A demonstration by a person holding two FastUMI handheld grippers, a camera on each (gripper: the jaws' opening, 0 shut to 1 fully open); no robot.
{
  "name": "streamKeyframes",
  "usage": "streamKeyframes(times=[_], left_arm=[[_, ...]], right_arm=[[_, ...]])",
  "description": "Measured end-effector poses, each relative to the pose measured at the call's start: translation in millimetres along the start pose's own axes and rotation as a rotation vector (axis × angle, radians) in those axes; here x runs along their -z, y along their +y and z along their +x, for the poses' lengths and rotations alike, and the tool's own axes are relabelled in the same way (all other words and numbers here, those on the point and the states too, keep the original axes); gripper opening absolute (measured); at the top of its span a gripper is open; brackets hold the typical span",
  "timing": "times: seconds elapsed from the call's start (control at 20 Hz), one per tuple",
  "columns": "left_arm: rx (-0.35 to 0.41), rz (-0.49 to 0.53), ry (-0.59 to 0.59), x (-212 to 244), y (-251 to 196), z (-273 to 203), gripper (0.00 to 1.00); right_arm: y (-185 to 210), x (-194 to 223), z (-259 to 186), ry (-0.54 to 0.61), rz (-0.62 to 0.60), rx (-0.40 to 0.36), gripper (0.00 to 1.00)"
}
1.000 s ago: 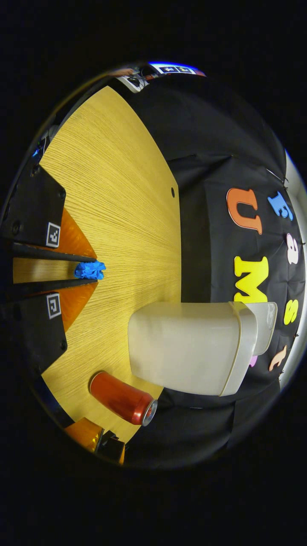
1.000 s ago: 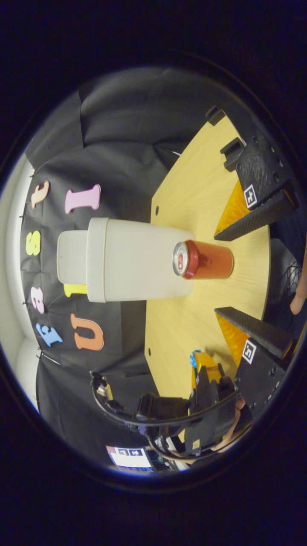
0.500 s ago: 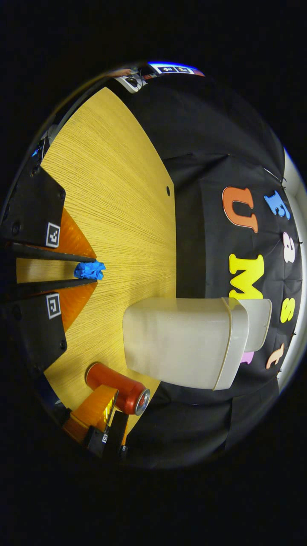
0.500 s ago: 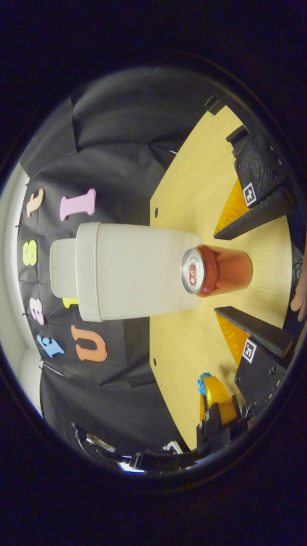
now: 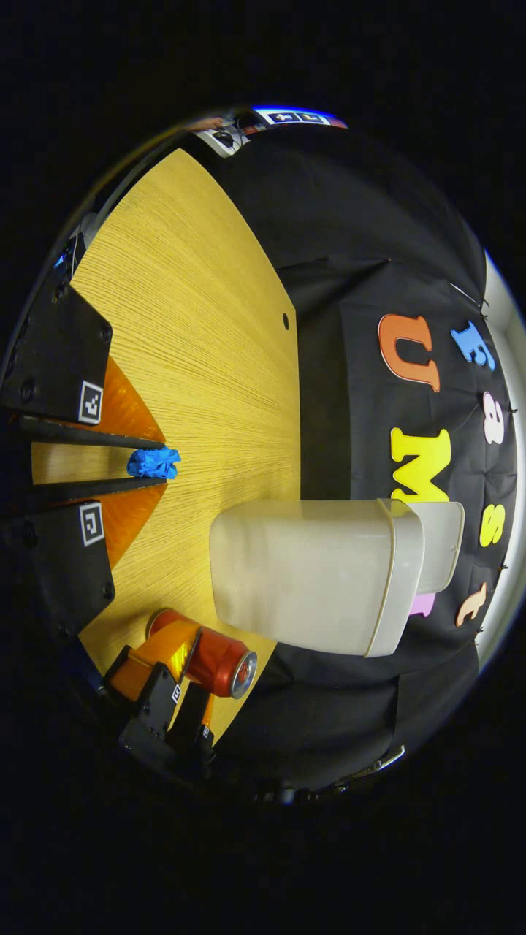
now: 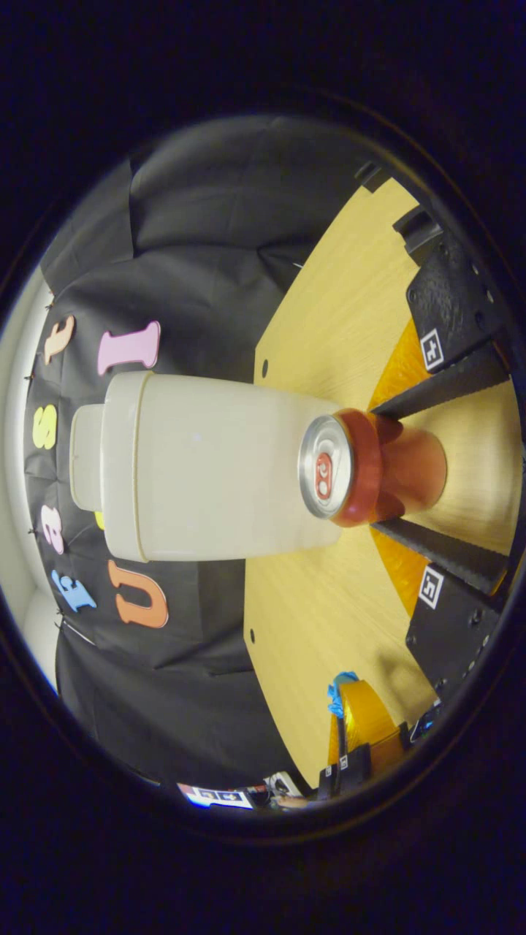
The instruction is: Press the lid of the desktop garbage bin to open it, pick up the crumpled paper on the desktop and throw it into the bin, then pick up the pop can on the desktop and drop it into the bin, and finally close the garbage bin lid.
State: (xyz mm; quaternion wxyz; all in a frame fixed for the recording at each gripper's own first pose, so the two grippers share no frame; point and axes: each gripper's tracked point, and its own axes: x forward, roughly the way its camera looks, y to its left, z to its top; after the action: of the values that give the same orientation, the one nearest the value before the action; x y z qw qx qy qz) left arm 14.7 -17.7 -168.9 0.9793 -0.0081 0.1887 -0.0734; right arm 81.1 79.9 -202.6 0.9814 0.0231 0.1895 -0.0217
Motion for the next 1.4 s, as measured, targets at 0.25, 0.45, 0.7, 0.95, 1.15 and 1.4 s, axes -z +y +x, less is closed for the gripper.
streamKeyframes(times=[0.25, 0.45, 0.7, 0.95, 1.15, 1.4], left_arm=[[-0.028, -0.024, -0.039, -18, 1, -9, 0.25], [-0.047, -0.042, -0.058, -45, -4, -21, 0.25], [-0.063, -0.027, -0.118, -86, -23, -35, 0.25], [-0.032, -0.007, -0.145, -122, -54, -50, 0.25], [-0.040, -0.012, -0.172, -155, -65, -55, 0.25], [-0.060, 0.031, -0.217, -211, -76, -43, 0.25]], right_arm=[[6, -24, -29, -0.038, 0.005, -0.083, 0.82], [-28, -66, -60, -0.066, 0.045, -0.091, 0.78], [-53, -109, -98, -0.120, 0.133, -0.171, 0.77], [-76, -128, -121, -0.170, 0.102, -0.164, 0.77], [-85, -130, -123, -0.185, 0.049, -0.140, 0.77], [-100, -142, -132, -0.224, 0.051, -0.135, 0.79]])
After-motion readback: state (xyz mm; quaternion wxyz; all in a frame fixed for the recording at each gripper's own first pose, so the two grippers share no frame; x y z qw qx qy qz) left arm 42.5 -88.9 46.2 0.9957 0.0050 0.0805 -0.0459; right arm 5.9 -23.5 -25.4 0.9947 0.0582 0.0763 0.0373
